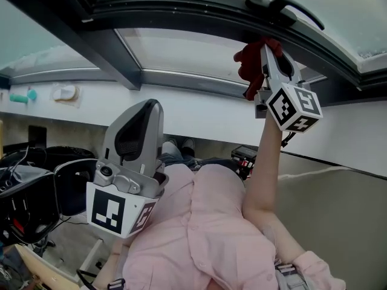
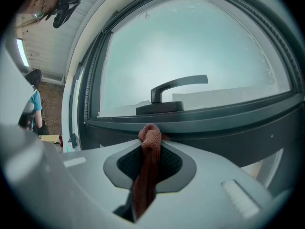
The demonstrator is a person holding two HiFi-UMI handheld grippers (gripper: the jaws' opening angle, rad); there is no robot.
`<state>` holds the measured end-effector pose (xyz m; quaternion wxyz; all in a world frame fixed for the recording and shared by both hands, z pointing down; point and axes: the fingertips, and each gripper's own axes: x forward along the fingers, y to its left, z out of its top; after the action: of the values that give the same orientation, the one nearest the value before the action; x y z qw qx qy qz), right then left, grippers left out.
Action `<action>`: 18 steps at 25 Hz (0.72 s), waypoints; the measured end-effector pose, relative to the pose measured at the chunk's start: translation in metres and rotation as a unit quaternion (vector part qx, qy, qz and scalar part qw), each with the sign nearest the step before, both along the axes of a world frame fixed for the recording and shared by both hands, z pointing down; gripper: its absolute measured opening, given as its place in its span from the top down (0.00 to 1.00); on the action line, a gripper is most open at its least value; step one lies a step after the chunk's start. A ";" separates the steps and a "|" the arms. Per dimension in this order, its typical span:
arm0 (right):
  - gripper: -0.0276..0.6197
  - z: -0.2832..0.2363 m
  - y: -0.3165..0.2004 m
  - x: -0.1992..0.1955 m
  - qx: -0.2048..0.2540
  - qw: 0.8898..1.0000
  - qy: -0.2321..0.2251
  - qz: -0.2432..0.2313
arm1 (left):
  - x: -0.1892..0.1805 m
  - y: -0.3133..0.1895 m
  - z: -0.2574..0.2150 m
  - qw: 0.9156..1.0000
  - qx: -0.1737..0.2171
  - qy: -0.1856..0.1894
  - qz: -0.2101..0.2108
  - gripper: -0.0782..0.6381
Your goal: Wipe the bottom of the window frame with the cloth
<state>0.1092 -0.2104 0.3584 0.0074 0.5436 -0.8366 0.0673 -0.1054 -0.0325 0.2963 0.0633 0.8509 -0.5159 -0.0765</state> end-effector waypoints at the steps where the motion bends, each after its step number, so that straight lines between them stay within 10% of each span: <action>1: 0.87 -0.002 0.007 0.004 0.003 1.000 0.002 0.004 | -0.004 0.000 0.001 1.000 -0.001 0.001 0.002 0.89; 18: 0.87 -0.029 0.140 0.062 0.026 0.989 -0.023 0.146 | -0.028 0.007 -0.002 0.994 -0.002 0.009 0.107 0.89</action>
<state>0.1708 -0.0706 0.3291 -0.0358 0.6584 -0.7496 0.0579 -0.1333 -0.0257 0.2946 0.0772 0.9003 -0.4216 -0.0760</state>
